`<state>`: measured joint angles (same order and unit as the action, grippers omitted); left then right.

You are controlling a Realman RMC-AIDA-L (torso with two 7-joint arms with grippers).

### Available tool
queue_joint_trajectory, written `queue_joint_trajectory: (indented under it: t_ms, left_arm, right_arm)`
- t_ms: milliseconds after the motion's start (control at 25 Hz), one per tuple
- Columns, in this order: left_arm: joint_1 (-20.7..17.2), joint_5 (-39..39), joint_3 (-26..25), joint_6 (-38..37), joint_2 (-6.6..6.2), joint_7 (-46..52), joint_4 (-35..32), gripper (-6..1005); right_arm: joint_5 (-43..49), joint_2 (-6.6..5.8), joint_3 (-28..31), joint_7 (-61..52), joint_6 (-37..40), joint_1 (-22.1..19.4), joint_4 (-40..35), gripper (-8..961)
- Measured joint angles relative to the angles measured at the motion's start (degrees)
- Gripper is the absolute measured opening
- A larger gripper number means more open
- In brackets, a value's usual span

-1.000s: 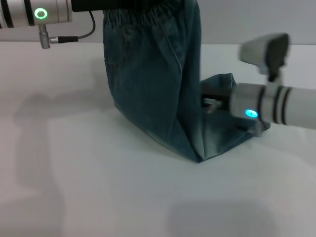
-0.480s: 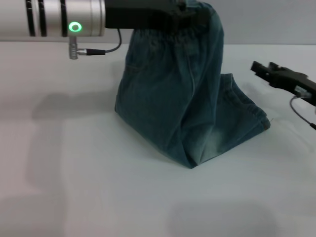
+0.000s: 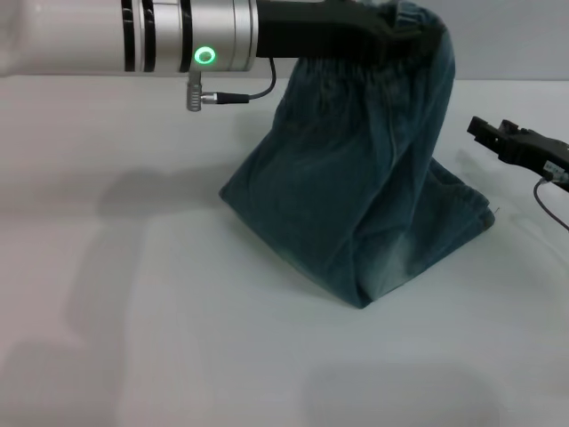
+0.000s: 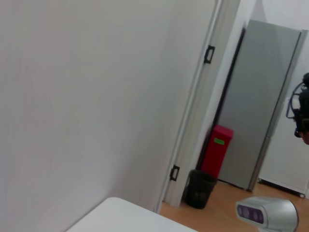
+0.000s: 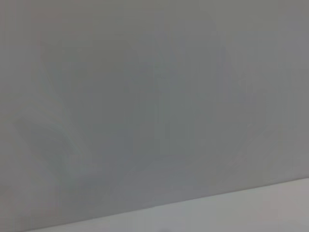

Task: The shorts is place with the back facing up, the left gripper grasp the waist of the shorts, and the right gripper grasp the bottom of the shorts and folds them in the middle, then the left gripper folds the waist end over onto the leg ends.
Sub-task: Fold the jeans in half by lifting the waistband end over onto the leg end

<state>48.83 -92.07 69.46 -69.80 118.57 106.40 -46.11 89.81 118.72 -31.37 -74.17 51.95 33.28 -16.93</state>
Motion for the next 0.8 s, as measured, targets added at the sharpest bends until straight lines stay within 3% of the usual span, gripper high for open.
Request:
queue_joint_trajectory:
  t_ms: [280, 520, 600, 800]
  left_arm:
    - [-0.3, 1.4, 1.1, 1.6, -0.01, -0.3, 0.0, 184]
    - [-0.6, 2.4, 2.0, 1.2, -0.17, -1.3, 0.0, 387]
    - [-0.5, 2.2, 3.3, 1.1, -0.33, -1.3, -0.1, 624]
    - [0.2, -1.4, 5.1, 0.9, -0.45, -1.4, -0.4, 814]
  right_arm:
    - [-2.3, 0.07, 0.0, 1.5, -0.4, -0.2, 0.5, 531]
    - [-2.7, 0.11, 0.0, 1.6, -0.5, -0.2, 0.5, 530]
    - [-3.3, 0.11, 0.0, 1.6, -0.5, -0.3, 0.6, 529]
    - [-3.7, 0.10, 0.0, 1.6, -0.5, -0.3, 1.3, 528]
